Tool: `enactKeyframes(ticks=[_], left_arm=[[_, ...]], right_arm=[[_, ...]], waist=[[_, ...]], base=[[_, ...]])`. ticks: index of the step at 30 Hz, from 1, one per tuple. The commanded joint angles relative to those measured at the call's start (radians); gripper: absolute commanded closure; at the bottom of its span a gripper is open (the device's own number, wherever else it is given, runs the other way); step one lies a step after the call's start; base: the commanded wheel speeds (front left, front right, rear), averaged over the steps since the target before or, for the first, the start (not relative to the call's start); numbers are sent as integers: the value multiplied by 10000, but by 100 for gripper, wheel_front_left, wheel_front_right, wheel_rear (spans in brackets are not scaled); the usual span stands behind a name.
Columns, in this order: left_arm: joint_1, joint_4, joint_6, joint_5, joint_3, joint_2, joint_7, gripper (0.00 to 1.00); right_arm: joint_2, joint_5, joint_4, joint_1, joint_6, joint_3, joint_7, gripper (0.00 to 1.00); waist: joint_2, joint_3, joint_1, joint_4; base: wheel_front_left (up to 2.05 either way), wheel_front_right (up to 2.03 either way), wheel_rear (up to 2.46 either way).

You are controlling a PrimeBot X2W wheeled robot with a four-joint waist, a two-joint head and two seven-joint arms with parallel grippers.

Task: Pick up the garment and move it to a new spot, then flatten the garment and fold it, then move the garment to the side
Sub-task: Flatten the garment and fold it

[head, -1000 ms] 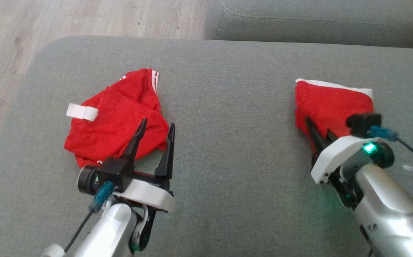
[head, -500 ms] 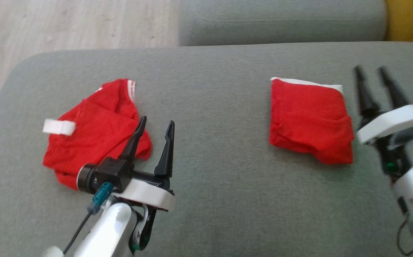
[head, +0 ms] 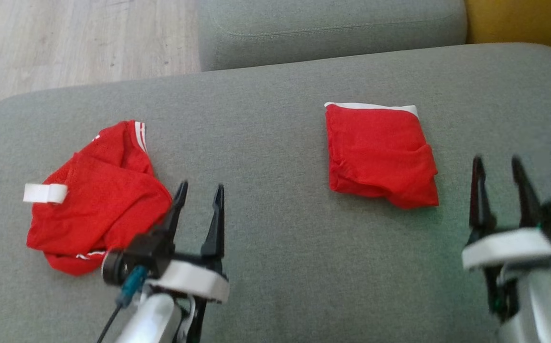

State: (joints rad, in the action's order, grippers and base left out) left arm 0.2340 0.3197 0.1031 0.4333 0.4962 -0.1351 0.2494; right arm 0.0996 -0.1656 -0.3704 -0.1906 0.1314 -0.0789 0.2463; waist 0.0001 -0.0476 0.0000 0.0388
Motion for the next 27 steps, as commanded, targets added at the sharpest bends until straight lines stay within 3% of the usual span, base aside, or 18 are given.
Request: enactKeyframes(ticks=[1,12,13,14,21,27], left_arm=[[140,-259,-52,9,-495,-16,115,0],[-44,-472,-439,-582,-946,264,122,0],[-10,-487,-481,-629,-969,292,122,0],[32,-515,-516,-679,-993,315,122,0],[426,-603,-779,-978,-1057,443,123,0],[776,-565,-1002,-1131,-1071,559,123,0]], right_arm=[[-140,210,687,31,-7,-58,-14,0],[-487,583,1813,740,-7,-109,-488,0],[-488,520,1880,705,-7,-84,-531,36],[-489,499,1946,641,-7,-21,-590,100],[-437,891,1832,-585,-7,-188,-1247,100],[-427,1103,766,-2054,-7,-562,-1930,100]], waist=[[-1,-16,0,33],[-1,-195,0,-158],[-1,-268,0,-213],[-1,-373,0,-267],[-1,-1361,0,-854],[-1,-2050,0,-1459]], base=[[0,0,0],[0,0,0],[0,0,0],[0,0,0],[0,0,0],[0,0,0]])
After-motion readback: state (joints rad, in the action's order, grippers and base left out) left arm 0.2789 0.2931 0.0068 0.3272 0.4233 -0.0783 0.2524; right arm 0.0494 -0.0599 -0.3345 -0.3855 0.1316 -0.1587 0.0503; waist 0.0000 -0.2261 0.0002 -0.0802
